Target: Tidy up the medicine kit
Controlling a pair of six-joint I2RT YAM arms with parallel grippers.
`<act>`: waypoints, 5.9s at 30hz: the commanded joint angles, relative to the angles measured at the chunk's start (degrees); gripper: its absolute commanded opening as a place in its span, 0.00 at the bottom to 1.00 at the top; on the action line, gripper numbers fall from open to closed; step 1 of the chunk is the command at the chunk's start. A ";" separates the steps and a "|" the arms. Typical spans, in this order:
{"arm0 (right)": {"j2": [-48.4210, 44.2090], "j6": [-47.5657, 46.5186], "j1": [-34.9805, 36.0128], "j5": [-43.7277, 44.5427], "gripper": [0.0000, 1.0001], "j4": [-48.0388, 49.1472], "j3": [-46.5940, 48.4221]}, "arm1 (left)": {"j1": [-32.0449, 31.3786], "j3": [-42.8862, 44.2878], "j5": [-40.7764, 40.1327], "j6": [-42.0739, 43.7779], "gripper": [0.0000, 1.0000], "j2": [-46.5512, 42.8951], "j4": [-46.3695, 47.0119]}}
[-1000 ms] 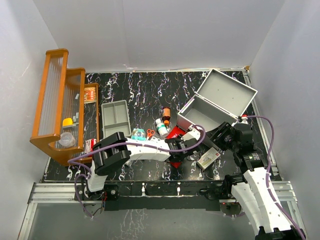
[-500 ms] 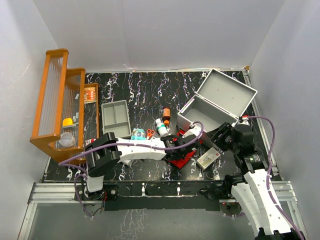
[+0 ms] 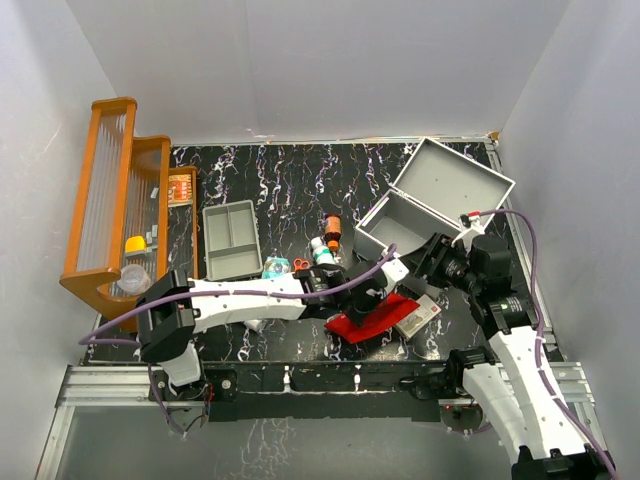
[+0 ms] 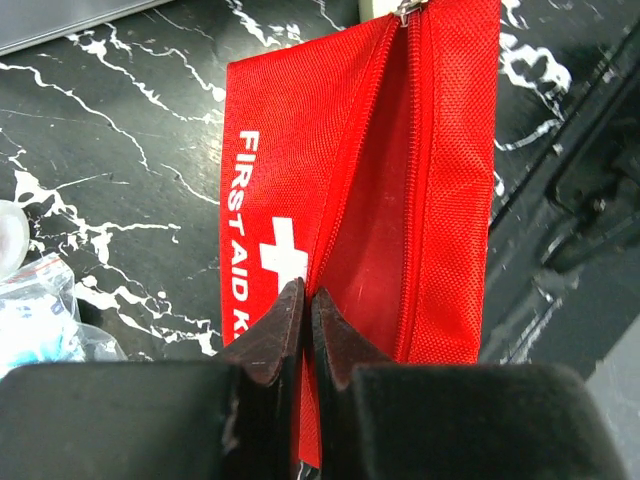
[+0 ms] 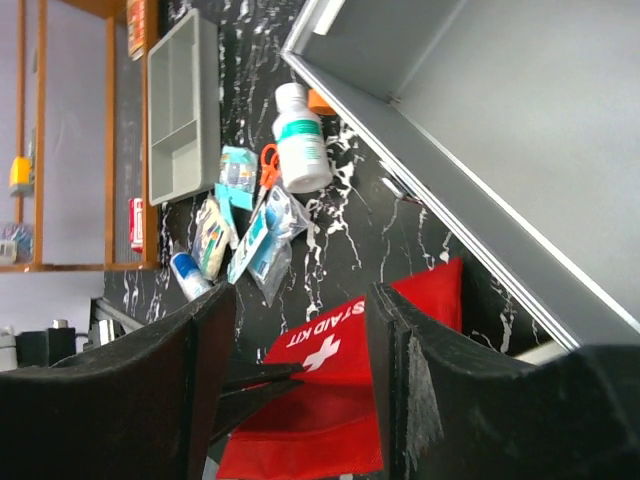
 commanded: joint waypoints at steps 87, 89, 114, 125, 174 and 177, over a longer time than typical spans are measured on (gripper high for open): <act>43.41 10.34 43.18 25.95 0.60 15.33 16.47 | 34.04 -17.30 -23.51 3.47 0.00 -28.10 8.28; 44.72 13.94 44.16 27.89 0.60 15.64 15.46 | 34.44 -17.28 -24.04 2.74 0.00 -27.91 8.06; 56.06 24.58 44.63 34.15 0.44 26.01 12.59 | 36.63 -16.65 -16.38 -0.83 0.00 -27.76 6.91; 57.35 26.71 44.36 35.47 0.17 29.53 11.42 | 36.80 -15.33 -14.01 -1.30 0.00 -26.95 6.08; 49.45 41.87 44.43 51.80 0.00 -4.74 38.77 | 36.81 -30.74 3.31 -6.25 0.00 -25.21 41.70; 50.00 43.32 44.41 49.79 0.00 -2.81 37.97 | 36.80 -32.89 5.22 -4.62 0.00 -26.00 45.28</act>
